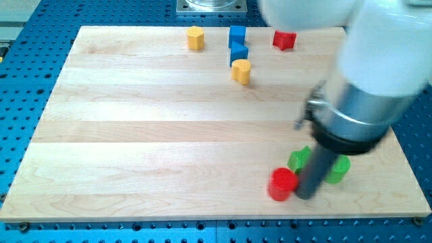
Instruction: Keep green star in between heart and green circle
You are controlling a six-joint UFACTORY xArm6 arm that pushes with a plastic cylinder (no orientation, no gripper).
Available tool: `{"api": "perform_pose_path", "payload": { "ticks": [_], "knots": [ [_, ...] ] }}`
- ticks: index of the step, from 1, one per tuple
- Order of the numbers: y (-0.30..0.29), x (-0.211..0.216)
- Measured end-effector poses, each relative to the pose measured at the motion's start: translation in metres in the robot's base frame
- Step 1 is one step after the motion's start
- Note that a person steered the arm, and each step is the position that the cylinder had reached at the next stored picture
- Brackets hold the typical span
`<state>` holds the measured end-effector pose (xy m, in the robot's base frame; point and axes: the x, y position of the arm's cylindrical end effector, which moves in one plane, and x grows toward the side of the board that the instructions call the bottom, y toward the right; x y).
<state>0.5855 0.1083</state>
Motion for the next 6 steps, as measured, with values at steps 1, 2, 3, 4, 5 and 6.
{"api": "perform_pose_path", "payload": {
  "ticks": [1, 2, 3, 4, 5, 6],
  "knots": [
    [-0.03, -0.033],
    [-0.014, -0.035],
    [-0.035, 0.005],
    [0.016, 0.025],
    [0.034, -0.011],
    [0.013, -0.077]
  ]
}}
